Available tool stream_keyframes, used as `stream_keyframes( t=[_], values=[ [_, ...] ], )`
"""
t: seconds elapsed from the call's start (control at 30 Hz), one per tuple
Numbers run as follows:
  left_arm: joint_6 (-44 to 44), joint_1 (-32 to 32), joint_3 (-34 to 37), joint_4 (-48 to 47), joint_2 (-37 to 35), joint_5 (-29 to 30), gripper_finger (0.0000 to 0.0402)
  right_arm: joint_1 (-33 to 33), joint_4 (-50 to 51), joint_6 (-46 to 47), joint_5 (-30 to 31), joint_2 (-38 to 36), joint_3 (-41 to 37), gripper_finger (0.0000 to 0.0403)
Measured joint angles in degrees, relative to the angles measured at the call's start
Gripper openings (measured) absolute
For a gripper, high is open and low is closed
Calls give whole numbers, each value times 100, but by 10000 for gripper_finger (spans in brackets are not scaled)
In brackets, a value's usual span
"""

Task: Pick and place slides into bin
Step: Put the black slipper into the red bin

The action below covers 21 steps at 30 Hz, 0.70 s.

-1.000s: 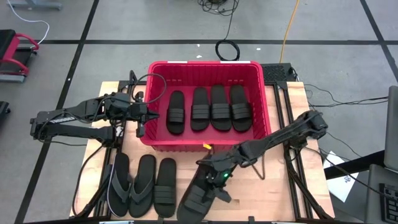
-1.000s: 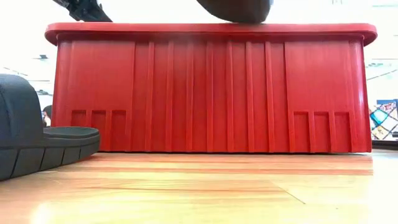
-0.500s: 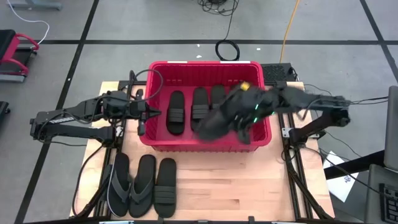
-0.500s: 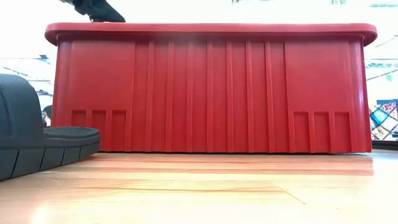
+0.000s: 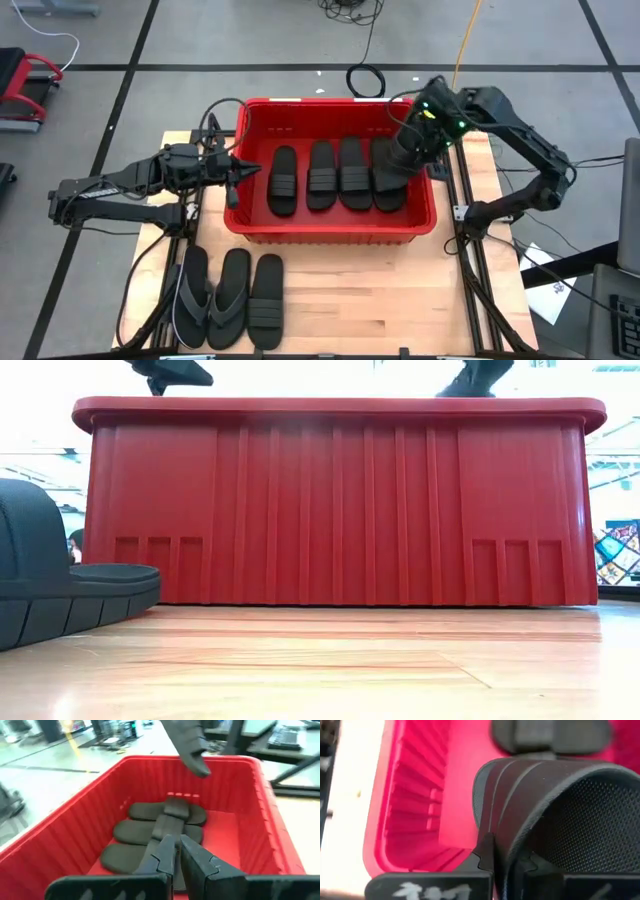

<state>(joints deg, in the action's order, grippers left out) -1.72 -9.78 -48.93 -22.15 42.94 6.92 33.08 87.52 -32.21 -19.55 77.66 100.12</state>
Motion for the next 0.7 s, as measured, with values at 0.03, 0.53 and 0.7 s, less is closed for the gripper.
stream_keyframes(
  t=[0.03,0.53,0.7],
  values=[
    [110,0,0,-3,0,96,26,109,65,-401,-174,91,0,4],
    [-78,-185,0,-612,0,277,26,323,230,-1811,-425,1767,-441,4],
    [-103,-380,0,-922,0,277,26,155,256,-1805,-450,2002,-761,4]
  ],
)
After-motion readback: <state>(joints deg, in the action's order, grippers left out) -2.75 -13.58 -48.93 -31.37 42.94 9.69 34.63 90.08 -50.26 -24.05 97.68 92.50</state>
